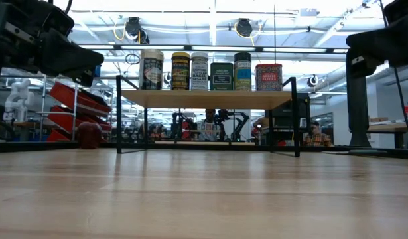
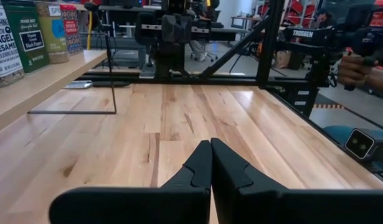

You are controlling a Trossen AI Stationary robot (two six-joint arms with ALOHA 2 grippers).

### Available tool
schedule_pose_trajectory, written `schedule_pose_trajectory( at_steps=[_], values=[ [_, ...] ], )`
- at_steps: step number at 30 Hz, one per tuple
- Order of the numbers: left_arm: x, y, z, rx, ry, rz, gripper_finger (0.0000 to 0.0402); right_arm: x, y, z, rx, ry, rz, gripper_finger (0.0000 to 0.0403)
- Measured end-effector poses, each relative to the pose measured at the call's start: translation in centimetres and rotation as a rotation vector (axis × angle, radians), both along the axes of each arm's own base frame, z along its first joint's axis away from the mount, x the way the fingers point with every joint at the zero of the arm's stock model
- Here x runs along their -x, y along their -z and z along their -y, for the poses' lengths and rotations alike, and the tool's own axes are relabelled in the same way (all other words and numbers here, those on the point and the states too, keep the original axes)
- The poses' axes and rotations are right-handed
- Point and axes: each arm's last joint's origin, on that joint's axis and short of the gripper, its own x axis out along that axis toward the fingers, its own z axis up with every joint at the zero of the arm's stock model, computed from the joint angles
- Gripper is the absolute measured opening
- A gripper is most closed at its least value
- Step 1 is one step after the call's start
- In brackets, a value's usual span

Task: Shelf spices
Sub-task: Return to Home Position

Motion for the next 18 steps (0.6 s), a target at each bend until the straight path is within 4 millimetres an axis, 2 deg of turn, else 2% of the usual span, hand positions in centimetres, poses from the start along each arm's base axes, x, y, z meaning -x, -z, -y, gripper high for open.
schedule_pose_trajectory(
  at_steps=[18],
  values=[
    [0.0,-0.37,0.0,-0.005,0.0,0.039,0.0002,-0.15,-0.02,0.84,0.041,0.065,0.007,0.0]
  ],
)
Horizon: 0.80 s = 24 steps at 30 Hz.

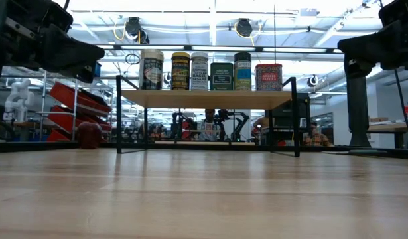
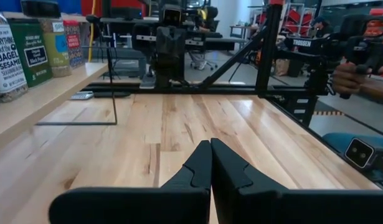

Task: Shelf spices
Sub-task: Return to Home Position

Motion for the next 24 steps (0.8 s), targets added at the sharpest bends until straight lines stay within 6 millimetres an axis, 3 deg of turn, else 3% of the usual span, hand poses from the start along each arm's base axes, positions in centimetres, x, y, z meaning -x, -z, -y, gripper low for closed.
schedule_pose_trajectory(
  at_steps=[24],
  values=[
    [0.0,-0.3,0.0,-0.041,-0.001,0.042,0.0002,-0.3,0.3,1.7,0.004,0.09,-0.03,0.0]
  ],
)
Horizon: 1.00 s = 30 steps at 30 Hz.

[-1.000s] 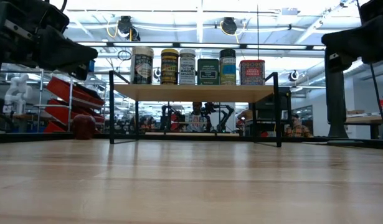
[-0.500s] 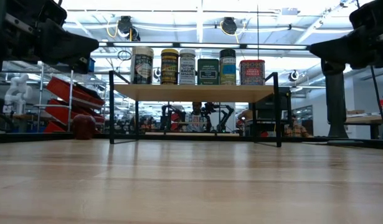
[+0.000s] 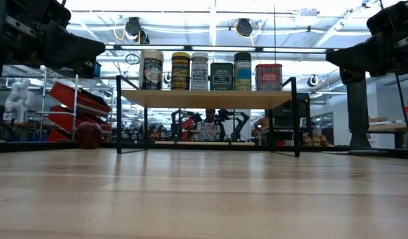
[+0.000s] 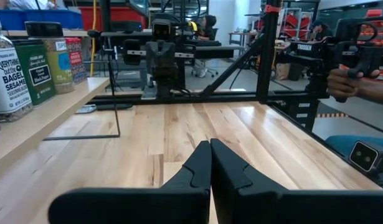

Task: Shelf spices
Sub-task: Return to Home Position

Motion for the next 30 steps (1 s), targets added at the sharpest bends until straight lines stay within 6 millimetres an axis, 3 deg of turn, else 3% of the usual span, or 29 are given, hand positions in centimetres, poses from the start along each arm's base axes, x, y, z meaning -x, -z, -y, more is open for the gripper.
schedule_pose_trajectory(
  at_steps=[15,30],
  values=[
    [0.0,0.1,-1.0,0.052,-0.011,-0.022,0.0002,0.0,0.1,-0.1,-0.009,-0.03,-0.01,0.0],
    [1.4,0.1,-1.3,0.049,-0.072,-0.025,0.0002,-0.3,0.4,0.0,-0.035,-0.023,-0.054,0.0]
  ],
)
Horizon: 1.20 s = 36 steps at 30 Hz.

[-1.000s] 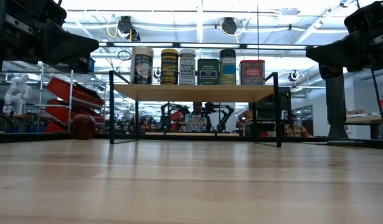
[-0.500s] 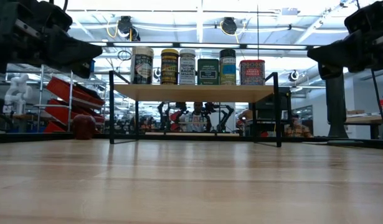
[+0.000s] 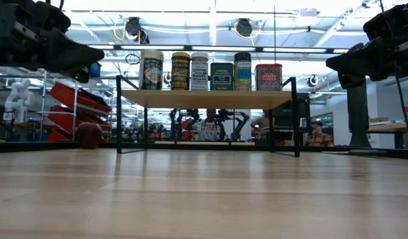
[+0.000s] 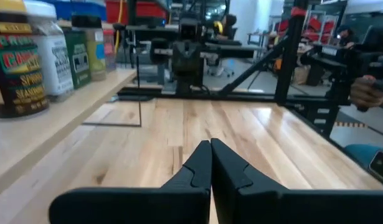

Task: Shelf spices
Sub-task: Return to Home Position

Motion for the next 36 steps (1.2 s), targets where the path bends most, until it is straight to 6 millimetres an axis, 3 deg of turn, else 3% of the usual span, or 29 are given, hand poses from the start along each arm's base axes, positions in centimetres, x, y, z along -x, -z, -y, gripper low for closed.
schedule_pose_trajectory(
  at_steps=[15,36],
  values=[
    [1.6,0.1,-0.1,-0.026,-0.042,0.012,0.0001,0.1,-0.1,0.0,-0.013,0.011,0.012,0.0],
    [1.6,0.2,0.6,-0.005,-0.02,0.012,0.0,0.1,-0.1,0.1,-0.024,0.033,0.013,0.0]
  ],
)
